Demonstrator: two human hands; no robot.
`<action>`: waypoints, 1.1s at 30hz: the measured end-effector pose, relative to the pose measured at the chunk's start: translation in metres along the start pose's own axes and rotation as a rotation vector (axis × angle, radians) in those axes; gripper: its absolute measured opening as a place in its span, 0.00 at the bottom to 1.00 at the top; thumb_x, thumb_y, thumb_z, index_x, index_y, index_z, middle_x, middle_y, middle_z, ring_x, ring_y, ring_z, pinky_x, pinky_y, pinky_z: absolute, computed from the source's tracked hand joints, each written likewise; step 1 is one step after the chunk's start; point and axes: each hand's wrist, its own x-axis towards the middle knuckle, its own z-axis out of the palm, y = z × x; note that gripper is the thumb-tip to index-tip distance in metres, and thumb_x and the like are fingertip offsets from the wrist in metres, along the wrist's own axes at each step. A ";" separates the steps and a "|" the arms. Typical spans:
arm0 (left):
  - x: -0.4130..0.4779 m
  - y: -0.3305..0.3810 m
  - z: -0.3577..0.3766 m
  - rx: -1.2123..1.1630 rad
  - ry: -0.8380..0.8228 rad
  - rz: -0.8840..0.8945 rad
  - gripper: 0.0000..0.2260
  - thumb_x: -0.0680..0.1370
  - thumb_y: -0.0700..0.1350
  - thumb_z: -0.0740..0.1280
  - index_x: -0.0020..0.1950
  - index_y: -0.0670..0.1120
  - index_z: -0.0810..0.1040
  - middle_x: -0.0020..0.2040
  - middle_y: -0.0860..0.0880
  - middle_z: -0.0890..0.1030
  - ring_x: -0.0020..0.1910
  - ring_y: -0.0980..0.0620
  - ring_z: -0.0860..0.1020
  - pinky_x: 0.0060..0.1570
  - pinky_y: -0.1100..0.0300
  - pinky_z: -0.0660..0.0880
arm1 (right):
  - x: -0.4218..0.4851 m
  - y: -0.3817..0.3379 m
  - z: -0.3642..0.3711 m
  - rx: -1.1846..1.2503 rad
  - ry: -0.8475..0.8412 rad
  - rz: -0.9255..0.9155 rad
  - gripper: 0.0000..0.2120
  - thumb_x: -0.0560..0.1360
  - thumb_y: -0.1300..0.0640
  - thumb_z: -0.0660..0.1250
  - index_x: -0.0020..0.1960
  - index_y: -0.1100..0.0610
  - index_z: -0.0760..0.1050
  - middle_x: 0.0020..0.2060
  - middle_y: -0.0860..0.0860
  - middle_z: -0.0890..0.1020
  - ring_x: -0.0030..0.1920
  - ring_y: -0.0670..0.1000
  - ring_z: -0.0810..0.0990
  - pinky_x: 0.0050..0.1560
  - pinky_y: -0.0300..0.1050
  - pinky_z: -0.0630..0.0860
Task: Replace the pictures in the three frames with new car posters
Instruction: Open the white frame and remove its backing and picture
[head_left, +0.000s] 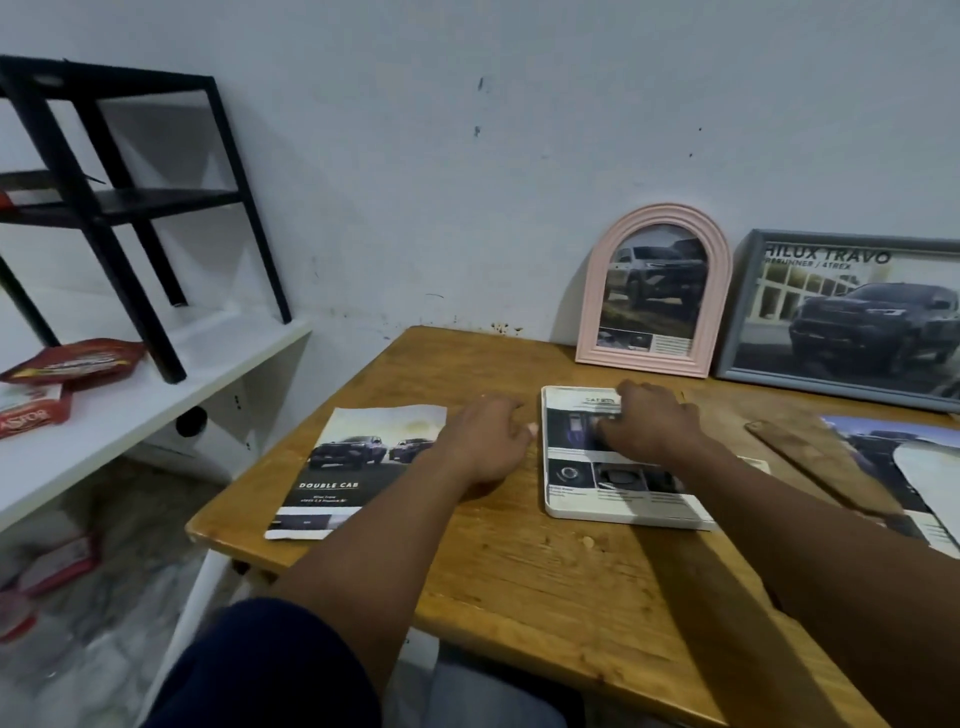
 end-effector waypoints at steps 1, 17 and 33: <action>0.003 0.008 0.006 -0.002 -0.009 0.029 0.24 0.83 0.54 0.64 0.77 0.50 0.68 0.75 0.47 0.72 0.73 0.46 0.70 0.68 0.47 0.71 | 0.001 0.011 -0.001 0.001 -0.019 0.030 0.27 0.76 0.39 0.65 0.69 0.52 0.68 0.67 0.55 0.74 0.67 0.58 0.69 0.66 0.61 0.65; 0.020 0.026 0.051 0.154 -0.042 0.106 0.28 0.84 0.60 0.55 0.80 0.48 0.62 0.79 0.49 0.64 0.76 0.47 0.65 0.72 0.44 0.66 | 0.012 0.047 0.009 0.020 -0.100 0.018 0.44 0.74 0.33 0.64 0.80 0.48 0.48 0.80 0.53 0.55 0.80 0.57 0.45 0.74 0.69 0.46; 0.019 0.022 0.047 0.138 0.057 0.160 0.28 0.85 0.61 0.51 0.81 0.49 0.58 0.78 0.47 0.65 0.76 0.46 0.64 0.73 0.45 0.65 | 0.002 0.032 -0.005 0.362 0.289 -0.193 0.37 0.69 0.55 0.79 0.72 0.48 0.63 0.68 0.51 0.73 0.66 0.53 0.75 0.59 0.53 0.79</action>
